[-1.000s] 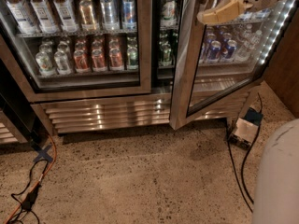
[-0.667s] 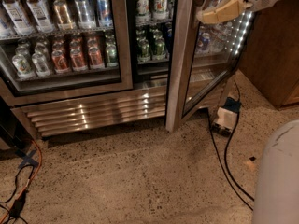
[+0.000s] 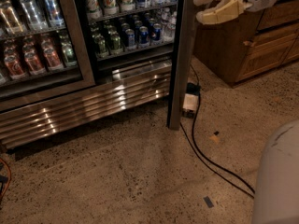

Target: Open right fridge door

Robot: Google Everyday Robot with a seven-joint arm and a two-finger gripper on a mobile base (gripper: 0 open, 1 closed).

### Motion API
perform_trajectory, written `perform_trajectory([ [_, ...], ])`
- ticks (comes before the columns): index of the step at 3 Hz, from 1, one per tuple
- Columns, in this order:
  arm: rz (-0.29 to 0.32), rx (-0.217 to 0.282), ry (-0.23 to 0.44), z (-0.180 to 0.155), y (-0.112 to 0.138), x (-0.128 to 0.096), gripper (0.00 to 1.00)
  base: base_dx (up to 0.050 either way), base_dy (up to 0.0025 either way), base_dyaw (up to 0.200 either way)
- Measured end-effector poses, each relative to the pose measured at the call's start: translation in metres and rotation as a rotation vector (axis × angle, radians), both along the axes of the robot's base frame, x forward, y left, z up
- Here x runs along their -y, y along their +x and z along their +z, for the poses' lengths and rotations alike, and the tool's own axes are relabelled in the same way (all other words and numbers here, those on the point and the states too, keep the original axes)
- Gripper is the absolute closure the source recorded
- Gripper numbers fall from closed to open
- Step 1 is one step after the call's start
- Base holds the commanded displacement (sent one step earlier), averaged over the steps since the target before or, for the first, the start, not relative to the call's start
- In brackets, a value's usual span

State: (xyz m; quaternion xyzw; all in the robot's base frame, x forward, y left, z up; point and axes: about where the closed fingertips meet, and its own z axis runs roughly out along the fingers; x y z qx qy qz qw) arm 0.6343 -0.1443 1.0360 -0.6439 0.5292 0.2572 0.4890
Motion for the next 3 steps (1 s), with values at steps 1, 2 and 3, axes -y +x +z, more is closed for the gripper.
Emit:
perform_trajectory([
  [1,0.000,0.000,0.000,0.0000,0.0000,0.0000,0.51,-0.050,0.00007,0.000],
  [2,0.000,0.000,0.000,0.0000,0.0000,0.0000,0.51,0.000,0.00000,0.000],
  [3,0.000,0.000,0.000,0.0000,0.0000,0.0000,0.32,0.000,0.00000,0.000],
])
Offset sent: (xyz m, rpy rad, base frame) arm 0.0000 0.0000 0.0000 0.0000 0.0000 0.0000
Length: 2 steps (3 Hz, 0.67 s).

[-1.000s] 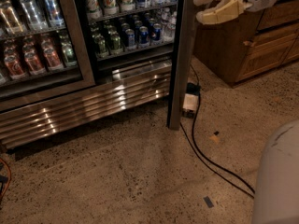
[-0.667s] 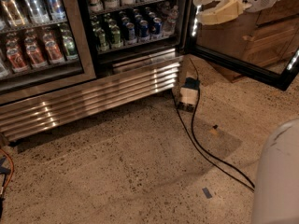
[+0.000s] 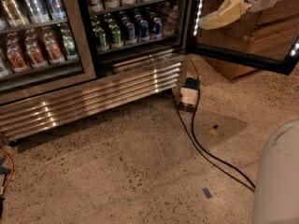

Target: Open right fridge door

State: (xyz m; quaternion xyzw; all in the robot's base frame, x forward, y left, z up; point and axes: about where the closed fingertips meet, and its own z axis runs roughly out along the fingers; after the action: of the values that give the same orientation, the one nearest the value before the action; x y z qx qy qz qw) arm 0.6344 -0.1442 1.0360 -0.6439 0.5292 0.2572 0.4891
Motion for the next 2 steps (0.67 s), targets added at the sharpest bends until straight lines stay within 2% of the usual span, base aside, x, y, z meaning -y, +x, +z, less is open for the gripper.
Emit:
perform_trajectory([
  [1,0.000,0.000,0.000,0.0000,0.0000,0.0000,0.09,0.000,0.00000,0.000],
  [2,0.000,0.000,0.000,0.0000,0.0000,0.0000,0.00,0.000,0.00000,0.000],
])
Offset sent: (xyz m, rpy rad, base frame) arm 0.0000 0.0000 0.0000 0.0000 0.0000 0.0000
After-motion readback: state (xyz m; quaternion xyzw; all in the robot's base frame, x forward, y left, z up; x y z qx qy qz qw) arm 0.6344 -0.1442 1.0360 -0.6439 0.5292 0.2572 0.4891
